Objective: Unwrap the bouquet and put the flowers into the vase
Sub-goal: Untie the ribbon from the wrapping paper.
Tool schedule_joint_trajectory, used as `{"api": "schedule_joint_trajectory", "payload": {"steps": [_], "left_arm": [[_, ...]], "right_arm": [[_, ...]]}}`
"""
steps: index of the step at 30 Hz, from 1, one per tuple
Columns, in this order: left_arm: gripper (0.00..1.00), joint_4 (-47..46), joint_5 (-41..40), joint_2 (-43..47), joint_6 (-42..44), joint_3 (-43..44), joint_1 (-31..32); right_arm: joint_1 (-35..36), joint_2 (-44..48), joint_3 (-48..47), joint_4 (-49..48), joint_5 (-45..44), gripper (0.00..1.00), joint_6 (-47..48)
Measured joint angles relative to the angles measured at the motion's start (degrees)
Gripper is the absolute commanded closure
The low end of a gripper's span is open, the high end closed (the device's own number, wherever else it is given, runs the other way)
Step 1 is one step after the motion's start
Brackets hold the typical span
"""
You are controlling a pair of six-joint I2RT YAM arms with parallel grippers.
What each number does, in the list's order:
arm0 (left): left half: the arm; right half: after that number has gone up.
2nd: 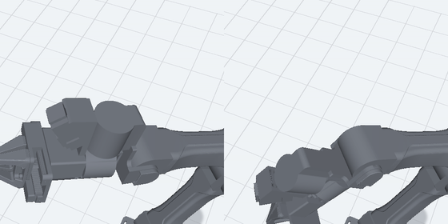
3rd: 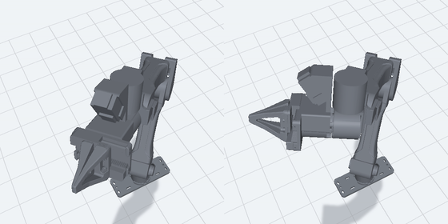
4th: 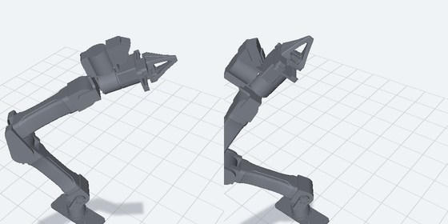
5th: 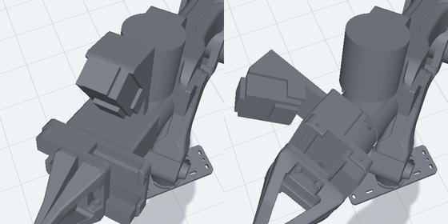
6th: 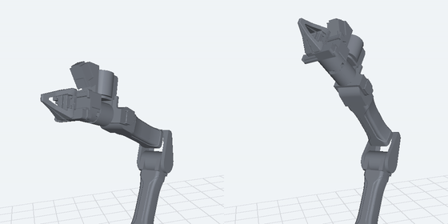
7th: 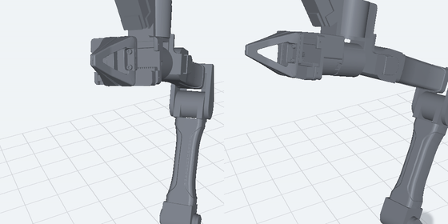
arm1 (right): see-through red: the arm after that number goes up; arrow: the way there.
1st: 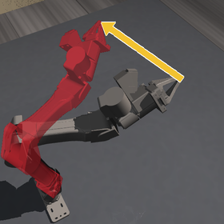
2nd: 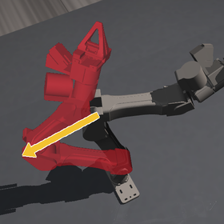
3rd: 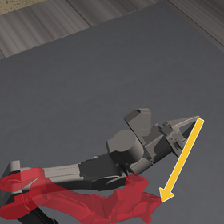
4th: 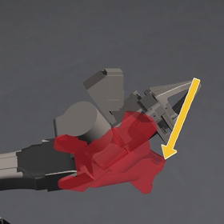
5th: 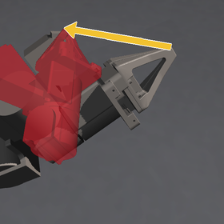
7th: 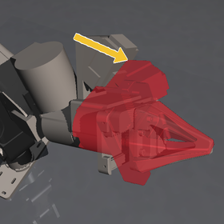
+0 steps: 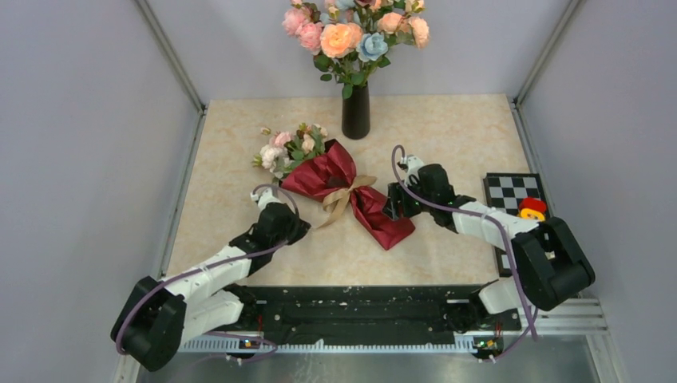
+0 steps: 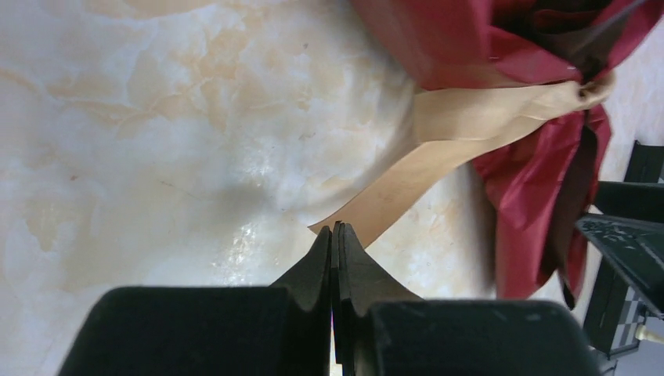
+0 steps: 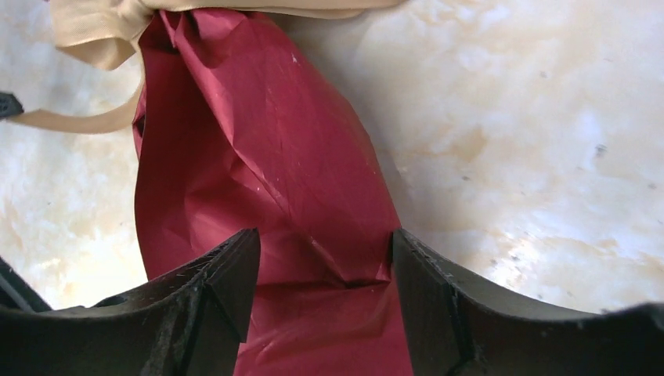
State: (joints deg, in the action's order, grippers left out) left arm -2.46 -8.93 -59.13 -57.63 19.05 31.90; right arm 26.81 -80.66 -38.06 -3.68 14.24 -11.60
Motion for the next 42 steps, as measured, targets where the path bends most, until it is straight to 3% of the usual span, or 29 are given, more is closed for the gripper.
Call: {"api": "schedule_joint_trajectory", "payload": {"steps": [20,31,42], "left_arm": [[1.0,14.6,1.0,3.7,7.3,5.0,-11.7],[1.0,23.5,4.2,4.2,16.9,13.7,-18.3],[1.0,28.7,12.6,1.6,24.0,16.9,-24.4]], "right_arm": [[17.0,-0.6,-0.5,-2.8,3.2,0.39,-8.6],[16.3,1.8,-3.9,-1.9,-3.3,0.33,-13.3],[15.0,-7.4,-4.3,-5.5,-3.1,0.43,-15.8]]}}
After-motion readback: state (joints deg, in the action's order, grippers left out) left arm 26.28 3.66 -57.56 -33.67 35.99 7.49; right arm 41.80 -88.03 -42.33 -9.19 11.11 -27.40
